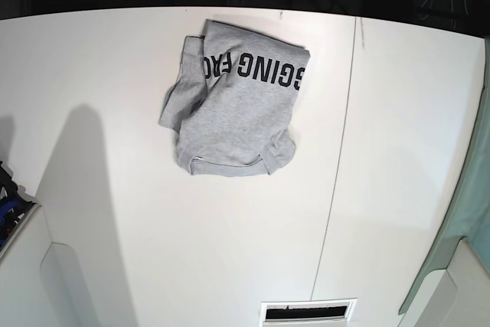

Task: Layout the t-shirt on the table in an organized manner, then fold the t-shirt properly

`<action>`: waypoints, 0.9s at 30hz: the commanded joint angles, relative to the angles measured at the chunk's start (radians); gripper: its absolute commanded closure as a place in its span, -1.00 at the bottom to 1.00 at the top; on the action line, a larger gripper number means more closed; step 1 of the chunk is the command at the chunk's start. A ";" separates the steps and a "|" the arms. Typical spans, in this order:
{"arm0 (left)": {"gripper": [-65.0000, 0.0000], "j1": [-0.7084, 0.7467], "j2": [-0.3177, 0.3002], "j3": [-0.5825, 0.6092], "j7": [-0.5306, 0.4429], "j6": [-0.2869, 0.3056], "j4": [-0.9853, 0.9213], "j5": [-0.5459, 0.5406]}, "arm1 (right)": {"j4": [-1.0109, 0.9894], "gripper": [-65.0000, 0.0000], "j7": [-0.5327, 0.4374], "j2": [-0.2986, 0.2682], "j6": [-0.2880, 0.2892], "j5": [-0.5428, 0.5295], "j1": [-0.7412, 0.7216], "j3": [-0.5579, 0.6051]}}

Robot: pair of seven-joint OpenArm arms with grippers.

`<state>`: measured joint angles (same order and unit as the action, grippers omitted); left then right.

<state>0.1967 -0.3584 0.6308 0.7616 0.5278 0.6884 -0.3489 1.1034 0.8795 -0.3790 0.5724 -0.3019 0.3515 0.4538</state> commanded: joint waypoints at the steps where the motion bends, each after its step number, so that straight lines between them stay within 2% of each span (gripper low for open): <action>1: 1.00 0.001 -0.013 0.009 0.001 0.007 -0.001 0.002 | 0.000 1.00 0.003 0.003 0.007 -0.004 0.004 -0.001; 7: 1.00 -0.028 -0.007 0.011 -0.009 0.008 0.004 0.002 | 0.003 1.00 -0.016 0.037 0.007 -0.010 -0.003 -0.001; 13: 1.00 -0.027 -0.008 0.011 0.118 0.007 0.012 0.003 | 0.022 1.00 -0.016 0.039 0.007 -0.107 -0.007 -0.001; 15: 1.00 -0.027 -0.009 0.011 0.132 0.007 0.012 0.009 | 0.027 1.00 -0.016 0.039 0.007 -0.130 -0.008 -0.001; 17: 1.00 -0.027 -0.010 0.011 0.104 0.007 0.012 0.018 | 0.030 1.00 -0.015 0.039 0.007 -0.132 -0.008 -0.001; 21: 1.00 -0.027 -0.010 0.011 -0.028 0.007 0.012 0.066 | 0.030 1.00 -0.015 0.039 0.007 -0.110 -0.007 -0.001; 25: 1.00 -0.027 -0.010 0.011 -0.153 0.007 0.012 0.107 | 0.029 1.00 -0.015 0.039 0.007 -0.031 0.000 -0.001; 27: 1.00 -0.027 -0.009 0.011 -0.180 0.007 0.012 0.106 | 0.029 1.00 -0.015 0.039 0.007 -0.003 0.001 -0.001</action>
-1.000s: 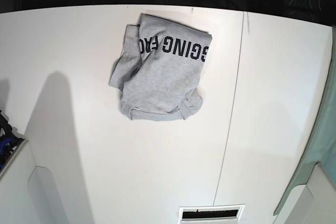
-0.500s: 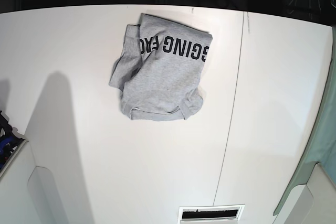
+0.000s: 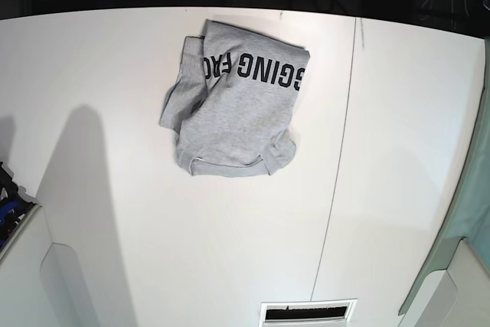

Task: Layout the t-shirt on the table in an organized manner, then fold the t-shirt properly

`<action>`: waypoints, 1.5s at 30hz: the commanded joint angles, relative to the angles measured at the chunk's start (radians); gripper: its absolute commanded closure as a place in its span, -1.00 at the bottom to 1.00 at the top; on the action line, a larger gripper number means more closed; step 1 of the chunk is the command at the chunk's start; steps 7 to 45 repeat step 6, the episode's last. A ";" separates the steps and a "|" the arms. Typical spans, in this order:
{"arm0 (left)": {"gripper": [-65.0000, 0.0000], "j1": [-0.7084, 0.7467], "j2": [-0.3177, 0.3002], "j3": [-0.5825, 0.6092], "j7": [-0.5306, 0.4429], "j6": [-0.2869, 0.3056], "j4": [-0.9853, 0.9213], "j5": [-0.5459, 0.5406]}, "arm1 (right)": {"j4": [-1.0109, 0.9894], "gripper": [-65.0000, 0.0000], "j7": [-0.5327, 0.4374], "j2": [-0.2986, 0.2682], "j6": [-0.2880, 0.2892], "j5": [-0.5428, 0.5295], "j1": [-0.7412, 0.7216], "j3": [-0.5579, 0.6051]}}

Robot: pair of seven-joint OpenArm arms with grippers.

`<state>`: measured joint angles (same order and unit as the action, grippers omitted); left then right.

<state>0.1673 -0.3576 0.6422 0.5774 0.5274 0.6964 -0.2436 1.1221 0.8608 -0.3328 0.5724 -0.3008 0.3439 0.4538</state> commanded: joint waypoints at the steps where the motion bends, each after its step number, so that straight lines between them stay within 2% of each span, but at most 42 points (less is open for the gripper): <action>1: 1.00 0.002 -0.009 0.000 0.004 0.008 0.004 0.001 | 0.011 1.00 0.003 -0.007 0.007 0.006 0.009 -0.001; 6: 1.00 0.003 -0.009 0.000 0.006 0.008 0.004 0.001 | 0.011 1.00 0.003 0.003 0.007 0.068 0.015 -0.003; 45: 1.00 0.003 -0.009 0.000 0.006 0.008 0.004 0.001 | 0.011 1.00 0.003 0.003 0.007 0.068 0.015 -0.003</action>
